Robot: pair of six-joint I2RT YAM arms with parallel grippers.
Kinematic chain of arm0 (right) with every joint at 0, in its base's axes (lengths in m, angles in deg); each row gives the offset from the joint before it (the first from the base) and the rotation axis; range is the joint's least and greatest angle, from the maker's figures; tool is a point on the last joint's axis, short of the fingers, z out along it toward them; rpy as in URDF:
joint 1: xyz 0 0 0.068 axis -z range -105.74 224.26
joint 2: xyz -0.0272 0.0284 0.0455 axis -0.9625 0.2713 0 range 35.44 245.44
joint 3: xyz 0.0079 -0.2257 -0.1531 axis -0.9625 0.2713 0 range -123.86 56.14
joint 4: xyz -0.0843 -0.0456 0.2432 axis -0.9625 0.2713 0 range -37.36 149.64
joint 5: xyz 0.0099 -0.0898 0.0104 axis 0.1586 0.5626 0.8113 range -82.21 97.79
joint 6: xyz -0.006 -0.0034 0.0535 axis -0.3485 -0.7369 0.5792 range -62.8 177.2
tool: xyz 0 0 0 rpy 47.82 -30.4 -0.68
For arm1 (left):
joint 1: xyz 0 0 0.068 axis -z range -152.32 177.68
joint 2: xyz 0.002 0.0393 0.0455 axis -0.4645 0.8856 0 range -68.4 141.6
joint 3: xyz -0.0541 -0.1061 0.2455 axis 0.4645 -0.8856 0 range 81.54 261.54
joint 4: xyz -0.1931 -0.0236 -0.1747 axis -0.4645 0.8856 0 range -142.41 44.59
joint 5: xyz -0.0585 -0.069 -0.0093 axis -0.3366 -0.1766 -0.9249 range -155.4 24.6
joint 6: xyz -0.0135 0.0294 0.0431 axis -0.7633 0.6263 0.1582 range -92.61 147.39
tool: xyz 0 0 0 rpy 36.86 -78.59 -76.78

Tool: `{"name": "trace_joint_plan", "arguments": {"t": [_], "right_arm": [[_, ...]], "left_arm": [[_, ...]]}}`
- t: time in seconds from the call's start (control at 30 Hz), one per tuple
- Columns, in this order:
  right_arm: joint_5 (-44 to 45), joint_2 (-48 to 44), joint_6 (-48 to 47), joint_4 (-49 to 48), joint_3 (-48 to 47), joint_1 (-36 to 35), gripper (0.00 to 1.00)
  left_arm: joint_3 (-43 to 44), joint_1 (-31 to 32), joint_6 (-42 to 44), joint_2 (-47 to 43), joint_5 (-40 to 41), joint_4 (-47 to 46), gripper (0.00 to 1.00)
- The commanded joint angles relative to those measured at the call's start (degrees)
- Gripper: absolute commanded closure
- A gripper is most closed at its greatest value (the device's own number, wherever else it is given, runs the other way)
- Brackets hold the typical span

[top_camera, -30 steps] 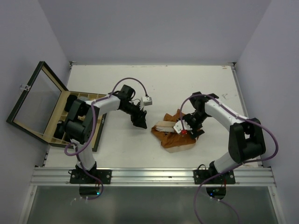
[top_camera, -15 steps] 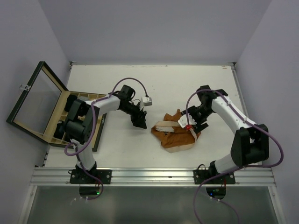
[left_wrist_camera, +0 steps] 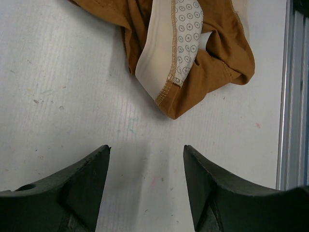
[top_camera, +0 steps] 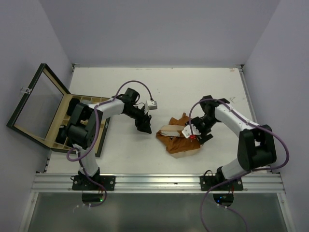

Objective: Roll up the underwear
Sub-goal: Move the underwear to the center of the board

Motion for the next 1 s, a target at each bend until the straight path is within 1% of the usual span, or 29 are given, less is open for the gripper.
{"name": "trace_joint_plan", "arguments": {"t": [0.0,0.1,0.27,0.3,0.37,0.4,0.47,0.5,0.57,0.6,0.63,0.73,0.83,0.87,0.97], "right_arm": [[-3.30,1.72,2.45,-2.03,-3.21,-0.53,0.22],[-3.57,2.42,3.24,-2.38,-3.39,-0.96,0.24],[-3.22,3.65,5.70,-3.88,-3.21,-1.84,0.37],[-3.13,3.74,5.88,-4.22,-3.30,-1.93,0.42],[-2.87,4.09,6.32,-4.49,-3.56,-1.93,0.49],[-2.86,4.27,6.32,-4.23,-3.91,-1.93,0.56],[-2.69,4.36,6.32,-3.62,-4.27,-1.93,0.64],[-2.60,4.27,6.15,-3.09,-4.36,-1.93,0.73],[-2.43,3.14,5.88,-3.08,-3.75,-1.93,0.84],[-2.43,2.61,5.97,-3.09,-3.57,-1.93,0.97],[-2.43,1.91,6.23,-3.00,-3.57,-1.93,1.00],[-2.86,-0.64,8.42,-1.86,-5.93,-1.93,1.00],[-3.74,-3.89,11.23,-0.01,-14.08,-1.93,1.00],[-3.74,-4.77,12.89,0.34,-15.85,-1.85,1.00],[-4.53,-8.55,16.06,1.13,-21.47,-1.67,1.00]], "left_arm": [[1.14,-0.25,1.79,-0.49,-0.95,0.23,0.34],[0.61,-0.25,1.70,-0.49,-0.86,-0.03,0.34],[0.26,-0.25,1.70,-0.67,-0.86,-0.30,0.33],[0.08,-0.25,1.70,-0.67,-0.94,-0.30,0.33],[-0.01,-0.25,1.70,-0.76,-0.86,-0.30,0.33],[-0.01,-0.25,1.70,-0.76,-0.77,-0.21,0.33],[-0.01,-0.25,1.87,-0.84,-0.68,-0.03,0.33],[-0.01,-0.25,1.79,-0.93,-0.68,-0.03,0.33],[-0.10,-0.34,1.88,-1.28,-0.77,-0.03,0.33],[-0.18,-0.34,1.79,-1.46,-0.77,-0.12,0.33],[-0.36,-0.43,1.79,-1.72,-0.77,-0.03,0.33],[-1.23,-1.22,1.88,-3.82,0.10,-0.56,0.32],[-3.69,-3.84,1.88,-8.04,3.17,-3.45,0.28],[-4.39,-4.55,2.05,-10.49,3.97,-4.33,0.27],[-5.02,-5.87,4.24,-13.49,5.90,-5.13,0.24]]}}
